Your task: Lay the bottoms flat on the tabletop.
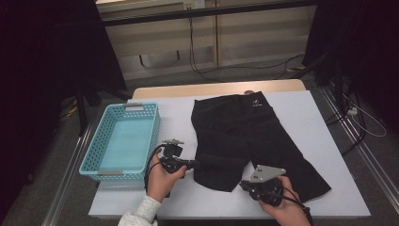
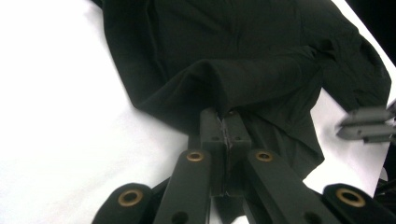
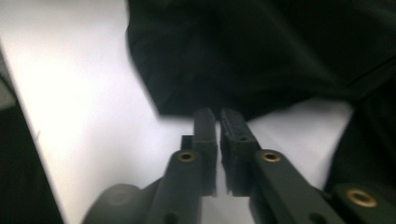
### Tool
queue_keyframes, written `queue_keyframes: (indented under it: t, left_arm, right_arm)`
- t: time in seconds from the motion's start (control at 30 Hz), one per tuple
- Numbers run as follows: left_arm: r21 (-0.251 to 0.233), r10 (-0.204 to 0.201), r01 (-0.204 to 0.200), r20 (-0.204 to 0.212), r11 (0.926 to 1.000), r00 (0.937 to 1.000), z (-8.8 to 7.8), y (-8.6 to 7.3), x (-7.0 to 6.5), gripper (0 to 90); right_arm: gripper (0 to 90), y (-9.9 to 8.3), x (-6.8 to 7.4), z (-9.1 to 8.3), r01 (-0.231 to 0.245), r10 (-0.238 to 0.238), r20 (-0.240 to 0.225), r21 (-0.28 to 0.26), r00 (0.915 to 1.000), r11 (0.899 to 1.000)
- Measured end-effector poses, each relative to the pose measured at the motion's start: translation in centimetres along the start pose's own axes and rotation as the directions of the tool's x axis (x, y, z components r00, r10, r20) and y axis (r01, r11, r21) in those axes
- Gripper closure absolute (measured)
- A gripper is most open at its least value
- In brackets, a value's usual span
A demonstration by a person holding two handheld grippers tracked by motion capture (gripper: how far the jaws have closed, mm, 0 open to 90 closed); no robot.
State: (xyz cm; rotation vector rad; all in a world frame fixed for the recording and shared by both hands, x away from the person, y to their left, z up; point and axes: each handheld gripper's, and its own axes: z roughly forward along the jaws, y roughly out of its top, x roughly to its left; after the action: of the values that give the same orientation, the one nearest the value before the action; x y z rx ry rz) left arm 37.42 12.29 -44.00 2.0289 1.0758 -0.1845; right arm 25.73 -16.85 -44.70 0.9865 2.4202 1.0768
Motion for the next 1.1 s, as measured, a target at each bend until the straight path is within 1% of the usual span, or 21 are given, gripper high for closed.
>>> queue_keyframes:
  t: [0.07,0.1,0.17,0.23,0.27,0.3,0.33,0.37,0.4,0.43,0.47,0.53,0.6,0.63,0.8,0.87,0.93,0.97,1.03,1.1]
  left_arm:
    - [0.0,-0.001,0.001,0.001,1.0,1.0,0.2,0.1,-0.1,90.0]
    - [0.002,0.006,-0.006,0.002,1.0,1.0,0.2,0.1,-0.2,90.0]
    - [0.0,0.002,-0.002,0.002,1.0,1.0,0.3,0.2,-0.2,90.0]
    - [0.005,0.004,-0.004,0.002,1.0,1.0,0.3,0.2,-0.2,90.0]
    - [0.004,0.003,-0.003,0.002,1.0,1.0,0.3,0.1,-0.2,90.0]
    - [0.003,0.002,-0.002,0.002,1.0,1.0,0.3,0.1,-0.2,90.0]
    - [0.005,0.003,-0.003,0.002,1.0,1.0,0.3,0.1,-0.2,90.0]
    - [0.006,0.004,-0.004,0.003,1.0,1.0,0.3,0.1,-0.1,90.0]
    - [0.006,0.005,-0.005,0.002,1.0,1.0,0.3,0.0,-0.1,90.0]
    - [0.007,0.005,-0.005,0.003,1.0,1.0,0.3,0.0,-0.1,90.0]
    - [0.009,0.006,-0.007,0.005,0.9999,1.0,0.3,0.0,-0.1,90.0]
    - [0.011,0.009,-0.009,0.005,0.9999,0.9999,0.3,0.0,-0.2,90.0]
    - [0.011,0.01,-0.01,0.011,0.9999,0.9999,0.3,0.1,-0.3,90.0]
    - [0.011,0.013,-0.013,0.013,0.9999,0.9998,0.3,0.1,-0.4,90.0]
    - [0.006,0.027,-0.027,0.014,0.9996,0.9995,0.1,0.2,-0.7,89.9]
    - [0.002,0.02,-0.02,0.019,0.9998,0.9996,0.0,0.2,-0.8,89.8]
    - [0.005,0.019,-0.02,0.029,0.9998,0.9994,-0.2,0.1,-0.9,89.5]
    - [0.008,0.023,-0.024,0.034,0.9997,0.9992,-0.3,0.0,-1.0,89.4]
    - [0.022,0.031,-0.032,0.045,0.9992,0.9985,-0.4,-0.2,-1.2,88.8]
    - [0.027,0.037,-0.038,0.043,0.9989,0.9984,-0.5,-0.5,-1.6,88.1]
  right_arm:
    - [75.8,0.5,-0.1,0.4,-0.016,0.016,0.011,-0.023,0.9998,1.0]
    - [75.3,0.7,0.0,0.6,-0.014,0.014,0.015,-0.028,0.9998,1.0]
    - [70.7,1.3,0.3,1.5,-0.006,0.006,0.015,-0.031,0.9999,1.0]
    - [60.8,1.9,0.5,2.6,-0.009,0.01,0.023,-0.036,0.9997,0.999]
    - [57.2,2.1,0.5,3.1,-0.015,0.016,0.027,-0.035,0.9995,0.999]
    - [57.4,2.3,0.6,3.6,-0.017,0.018,0.021,-0.031,0.9996,0.999]
    - [57.3,2.3,0.6,4.0,-0.009,0.009,0.022,-0.017,0.9997,1.0]
    - [57.3,2.3,0.5,4.5,0.002,-0.002,0.047,0.004,0.9989,1.0]
    - [58.3,2.1,0.2,4.8,0.001,-0.001,0.062,-0.004,0.998,1.0]
    - [59.7,2.0,0.0,4.8,-0.02,0.021,0.054,-0.013,0.9983,1.0]
    - [64.2,1.9,-0.3,4.8,-0.043,0.044,0.046,-0.019,0.998,0.999]
    - [74.4,1.8,-0.7,4.6,-0.048,0.049,0.057,-0.013,0.9972,0.999]
    - [81.0,1.7,-0.8,4.3,-0.058,0.058,0.041,-0.007,0.9975,0.998]
    - [82.8,1.7,-0.9,4.2,-0.058,0.059,0.035,-0.003,0.9977,0.998]
    - [85.3,1.5,-0.8,3.4,-0.059,0.059,0.008,-0.007,0.9983,0.998]
    - [85.3,1.4,-0.7,2.6,-0.048,0.048,0.006,-0.018,0.9988,0.999]
    - [85.5,1.1,-0.5,1.7,-0.05,0.05,-0.002,-0.027,0.9988,0.998]
    - [85.7,0.8,-0.4,1.2,-0.048,0.047,-0.017,-0.036,0.9987,0.998]
    - [86.1,0.4,-0.1,0.4,-0.045,0.044,-0.035,-0.033,0.9984,0.998]
    - [86.2,0.1,0.1,-0.1,-0.034,0.033,-0.048,-0.023,0.9983,0.999]
